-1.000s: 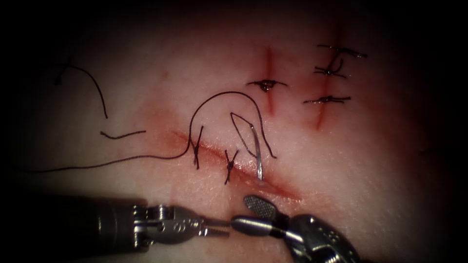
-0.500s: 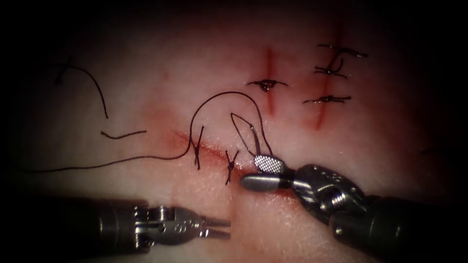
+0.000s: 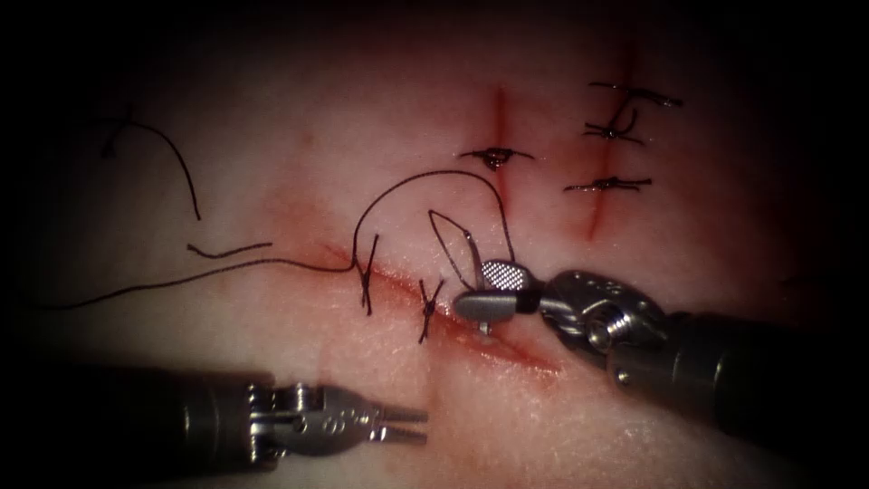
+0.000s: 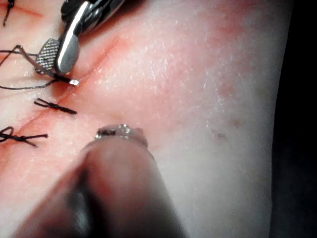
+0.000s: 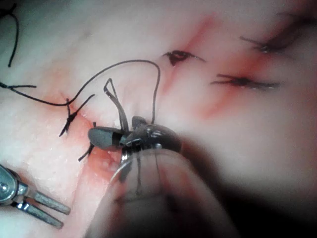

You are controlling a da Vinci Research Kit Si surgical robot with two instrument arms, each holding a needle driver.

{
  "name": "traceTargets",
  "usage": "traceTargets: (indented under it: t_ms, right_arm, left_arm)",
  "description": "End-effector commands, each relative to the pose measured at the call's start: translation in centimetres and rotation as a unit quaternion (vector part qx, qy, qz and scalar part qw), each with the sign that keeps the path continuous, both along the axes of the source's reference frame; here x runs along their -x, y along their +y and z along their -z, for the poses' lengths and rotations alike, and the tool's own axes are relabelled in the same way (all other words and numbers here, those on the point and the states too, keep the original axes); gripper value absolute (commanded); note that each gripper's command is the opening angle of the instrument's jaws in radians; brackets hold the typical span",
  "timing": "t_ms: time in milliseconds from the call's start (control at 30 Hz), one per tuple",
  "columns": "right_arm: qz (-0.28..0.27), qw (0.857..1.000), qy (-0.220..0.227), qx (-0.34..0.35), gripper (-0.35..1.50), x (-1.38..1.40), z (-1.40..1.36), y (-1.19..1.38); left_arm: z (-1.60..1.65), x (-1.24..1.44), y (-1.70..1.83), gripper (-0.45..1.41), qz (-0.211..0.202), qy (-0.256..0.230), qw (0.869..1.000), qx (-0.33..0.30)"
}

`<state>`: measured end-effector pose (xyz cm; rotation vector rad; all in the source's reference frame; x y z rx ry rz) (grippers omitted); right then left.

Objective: Wound Closure
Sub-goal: With the right needle driver throw the needle through the bottom of the wound.

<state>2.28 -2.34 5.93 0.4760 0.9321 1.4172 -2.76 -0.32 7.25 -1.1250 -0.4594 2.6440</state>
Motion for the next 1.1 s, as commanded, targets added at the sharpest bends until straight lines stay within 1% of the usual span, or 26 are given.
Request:
traceTargets:
  t_ms: [33,100,233,300,367,400,433,467,500,600,733,767,800,867,933,1000,1033,1067,1100]
  right_arm:
    - [0.004,1.0,-0.004,0.009,1.01,-0.16,-0.07,0.09]
    - [0.014,1.0,-0.002,0.019,1.05,-0.22,-0.09,0.13]
    - [0.022,0.999,0.003,0.023,1.05,-0.27,-0.11,0.15]
    - [0.026,0.999,0.01,0.023,1.01,-0.28,-0.11,0.15]
    - [0.036,0.999,0.018,0.025,0.91,-0.3,-0.12,0.15]
    - [0.044,0.998,0.026,0.026,0.76,-0.3,-0.12,0.15]
    - [0.05,0.998,0.031,0.026,0.41,-0.29,-0.11,0.16]
    - [0.051,0.998,0.029,0.026,-0.06,-0.28,-0.1,0.16]
    - [0.05,0.998,0.023,0.025,-0.35,-0.27,-0.08,0.16]
    - [0.041,0.999,0.013,0.009,-0.35,-0.23,-0.04,0.17]
    - [0.031,0.999,-0.004,0.004,-0.35,-0.17,0.01,0.13]
    - [0.019,1.0,-0.006,-0.01,-0.35,-0.15,0.03,0.1]
    - [0.004,1.0,-0.009,-0.023,-0.35,-0.14,0.05,0.08]
    - [-0.042,0.998,0.007,-0.057,-0.35,-0.1,0.08,0.02]
    - [-0.073,0.995,0.007,-0.062,-0.35,-0.09,0.09,-0.02]
    - [-0.108,0.991,0.0,-0.073,-0.35,-0.07,0.11,-0.06]
    - [-0.124,0.989,0.003,-0.079,-0.35,-0.07,0.12,-0.07]
    - [-0.167,0.982,-0.012,-0.087,-0.35,-0.04,0.17,-0.09]
    - [-0.179,0.98,-0.019,-0.085,-0.35,-0.03,0.19,-0.09]
  left_arm:
    - [-0.05,0.04,-0.06,-0.01,-0.001,0.0,1.0,-0.001]
    - [-0.05,0.04,-0.06,-0.01,-0.001,0.0,1.0,-0.001]
    - [-0.05,0.03,-0.08,-0.01,-0.001,0.0,1.0,0.0]
    - [-0.05,0.02,-0.08,-0.01,-0.001,0.0,1.0,0.0]
    - [-0.05,0.02,-0.09,-0.01,-0.002,-0.001,1.0,0.0]
    - [-0.05,0.02,-0.1,-0.03,-0.002,-0.002,1.0,-0.001]
    - [-0.05,0.02,-0.1,-0.03,-0.002,-0.002,1.0,-0.001]
    - [-0.05,0.02,-0.1,-0.03,-0.002,-0.002,1.0,-0.001]
    - [-0.05,0.02,-0.1,-0.03,-0.002,-0.002,1.0,-0.001]
    - [-0.05,0.01,-0.11,-0.03,-0.002,-0.002,1.0,-0.001]
    - [-0.04,0.01,-0.11,-0.03,-0.002,-0.002,1.0,-0.001]
    - [-0.04,0.01,-0.11,-0.03,-0.002,-0.002,1.0,-0.001]
    - [-0.04,0.01,-0.11,-0.03,-0.002,-0.002,1.0,-0.001]
    - [-0.04,0.02,-0.11,-0.03,-0.002,-0.001,1.0,-0.001]
    - [-0.04,0.02,-0.11,-0.03,0.001,-0.001,1.0,-0.003]
    - [-0.04,0.03,-0.11,-0.03,0.001,-0.001,1.0,-0.003]
    - [-0.04,0.03,-0.11,-0.03,0.001,-0.001,1.0,-0.003]
    - [-0.03,0.03,-0.11,-0.03,0.001,0.0,1.0,-0.003]
    - [-0.03,0.02,-0.12,-0.03,0.001,0.0,1.0,-0.003]
